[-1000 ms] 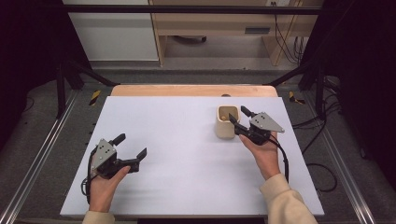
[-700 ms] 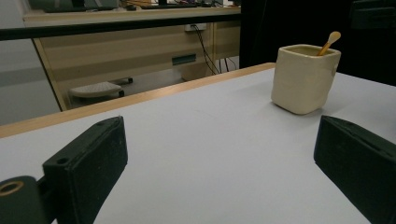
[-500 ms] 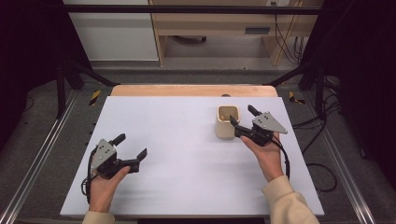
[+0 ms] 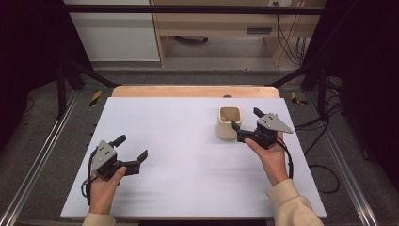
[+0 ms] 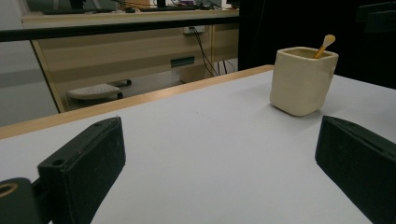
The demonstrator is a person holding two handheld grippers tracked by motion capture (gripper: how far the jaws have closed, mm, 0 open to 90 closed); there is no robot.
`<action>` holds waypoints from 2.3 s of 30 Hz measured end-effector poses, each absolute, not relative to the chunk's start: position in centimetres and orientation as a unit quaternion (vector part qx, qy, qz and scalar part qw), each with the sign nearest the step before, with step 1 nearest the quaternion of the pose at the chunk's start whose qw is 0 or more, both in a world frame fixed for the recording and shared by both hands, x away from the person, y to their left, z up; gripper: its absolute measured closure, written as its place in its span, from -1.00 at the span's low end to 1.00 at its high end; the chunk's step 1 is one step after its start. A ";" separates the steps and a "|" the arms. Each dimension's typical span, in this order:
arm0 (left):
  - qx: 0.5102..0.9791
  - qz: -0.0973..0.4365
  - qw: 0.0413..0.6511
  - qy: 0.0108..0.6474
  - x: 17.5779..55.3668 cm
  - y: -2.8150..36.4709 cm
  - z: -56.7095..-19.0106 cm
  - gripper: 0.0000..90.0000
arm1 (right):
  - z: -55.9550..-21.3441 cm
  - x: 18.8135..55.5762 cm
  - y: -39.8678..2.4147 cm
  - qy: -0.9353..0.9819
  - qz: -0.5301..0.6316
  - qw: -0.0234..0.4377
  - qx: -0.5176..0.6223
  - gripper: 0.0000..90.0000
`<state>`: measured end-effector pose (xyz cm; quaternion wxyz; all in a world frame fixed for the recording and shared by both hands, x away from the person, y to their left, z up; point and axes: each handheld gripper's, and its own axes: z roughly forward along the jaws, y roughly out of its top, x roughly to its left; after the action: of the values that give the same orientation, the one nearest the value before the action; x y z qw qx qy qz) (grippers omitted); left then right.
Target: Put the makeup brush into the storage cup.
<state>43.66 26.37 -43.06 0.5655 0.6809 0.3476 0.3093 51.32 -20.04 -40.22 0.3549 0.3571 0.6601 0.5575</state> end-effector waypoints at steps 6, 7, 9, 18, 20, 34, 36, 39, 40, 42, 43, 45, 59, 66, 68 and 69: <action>0.679 0.307 0.567 0.350 43.7 26.6 -43.2 -0.98 | -40.1 50.8 -20.3 0.659 0.557 0.361 0.354 -0.88; 0.679 0.307 0.567 0.350 43.7 26.6 -43.2 -0.98 | -40.1 50.7 -20.5 0.658 0.557 0.360 0.356 -0.88; 0.679 0.307 0.568 0.349 43.7 26.6 -43.2 -0.98 | -40.2 50.6 -20.6 0.658 0.557 0.359 0.358 -0.88; 0.679 0.307 0.568 0.349 43.7 26.8 -43.2 -0.98 | -40.0 49.8 -21.6 0.655 0.556 0.364 0.361 -0.88; 0.678 0.306 0.569 0.350 43.7 26.8 -43.2 -0.98 | -40.0 49.8 -21.6 0.654 0.556 0.364 0.361 -0.89; 0.678 0.305 0.573 0.344 43.6 27.2 -43.2 -0.98 | -39.7 48.6 -22.8 0.653 0.557 0.366 0.361 -0.89; 0.678 0.305 0.574 0.344 43.6 27.2 -43.2 -0.98 | -39.8 48.4 -23.1 0.652 0.556 0.365 0.364 -0.89; 0.678 0.304 0.575 0.343 43.6 27.3 -43.2 -0.98 | -39.9 48.2 -23.5 0.651 0.555 0.367 0.365 -0.89; 0.678 0.304 0.574 0.343 43.5 27.3 -43.2 -0.98 | -39.9 48.1 -23.6 0.650 0.555 0.367 0.366 -0.89; 0.677 0.303 0.576 0.344 43.5 27.3 -43.2 -0.98 | -40.0 47.9 -23.8 0.650 0.555 0.367 0.367 -0.89; 0.677 0.303 0.575 0.344 43.5 27.3 -43.2 -0.98 | -40.1 47.9 -23.9 0.651 0.554 0.367 0.367 -0.90; 0.676 0.302 0.578 0.345 43.5 27.4 -43.2 -0.98 | -40.2 47.7 -24.0 0.652 0.554 0.367 0.366 -0.90; 0.675 0.302 0.579 0.342 43.5 27.5 -43.2 -0.98 | -41.1 46.4 -25.2 0.654 0.548 0.366 0.371 -0.90; 0.674 0.300 0.584 0.340 43.4 27.5 -43.2 -0.99 | -41.6 45.8 -26.1 0.649 0.549 0.369 0.376 -0.91; 0.673 0.301 0.584 0.340 43.4 27.6 -43.2 -0.98 | -41.7 45.6 -26.3 0.649 0.548 0.368 0.377 -0.91; 0.673 0.301 0.584 0.340 43.4 27.6 -43.2 -0.98 | -41.8 45.5 -26.4 0.650 0.547 0.369 0.377 -0.91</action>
<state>43.44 27.58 -43.17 0.5842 0.6727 0.3396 0.3015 45.50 -26.40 -41.81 0.3689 0.3771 0.6499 0.5470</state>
